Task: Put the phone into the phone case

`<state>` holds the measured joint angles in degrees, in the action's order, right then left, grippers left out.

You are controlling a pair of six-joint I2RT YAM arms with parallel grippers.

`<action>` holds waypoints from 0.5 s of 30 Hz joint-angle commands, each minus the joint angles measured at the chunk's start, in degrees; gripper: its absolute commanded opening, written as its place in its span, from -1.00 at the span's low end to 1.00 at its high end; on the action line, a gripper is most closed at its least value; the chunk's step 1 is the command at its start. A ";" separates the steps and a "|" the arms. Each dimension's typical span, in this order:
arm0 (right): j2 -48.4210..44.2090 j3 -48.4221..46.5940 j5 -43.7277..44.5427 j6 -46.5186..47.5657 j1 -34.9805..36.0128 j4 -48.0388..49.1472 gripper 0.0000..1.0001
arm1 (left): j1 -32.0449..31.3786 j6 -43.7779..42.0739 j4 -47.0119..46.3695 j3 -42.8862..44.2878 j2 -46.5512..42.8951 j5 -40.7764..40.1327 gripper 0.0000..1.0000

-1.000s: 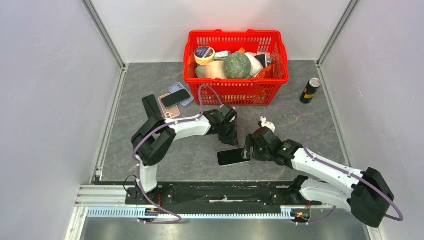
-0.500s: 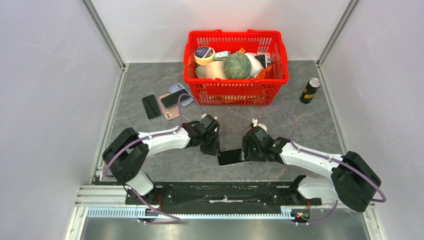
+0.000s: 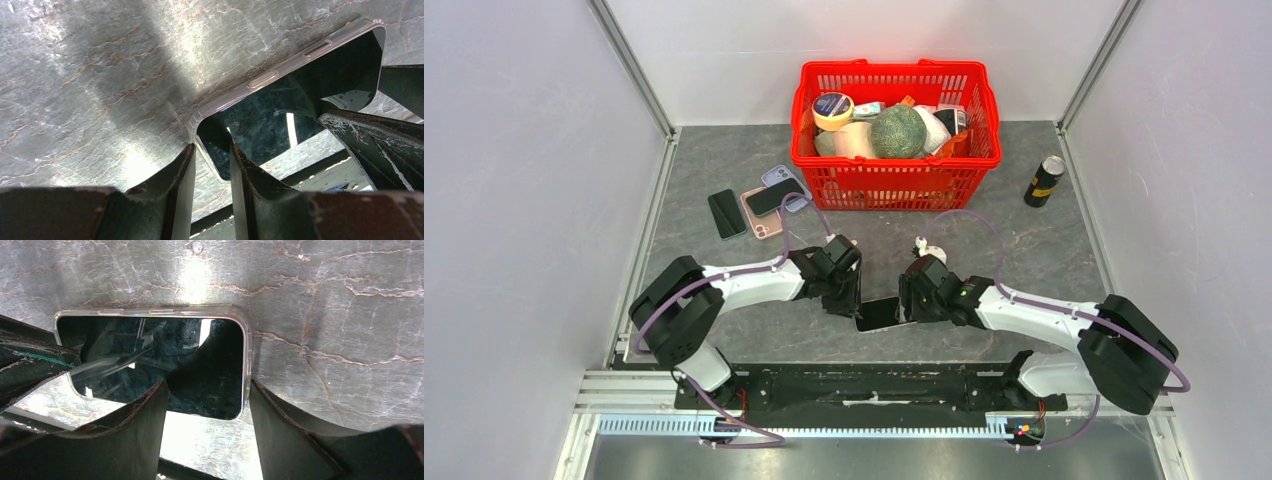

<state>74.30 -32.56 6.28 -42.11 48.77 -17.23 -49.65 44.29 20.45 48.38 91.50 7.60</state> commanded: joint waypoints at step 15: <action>15.08 -3.96 -2.30 -5.91 15.71 3.71 0.24 | -1.42 -2.61 8.81 5.41 5.56 -12.57 -0.30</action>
<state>81.49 -38.30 15.88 -46.35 58.37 -16.86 -50.37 43.51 32.75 53.58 93.25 0.38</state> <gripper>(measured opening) 0.645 0.358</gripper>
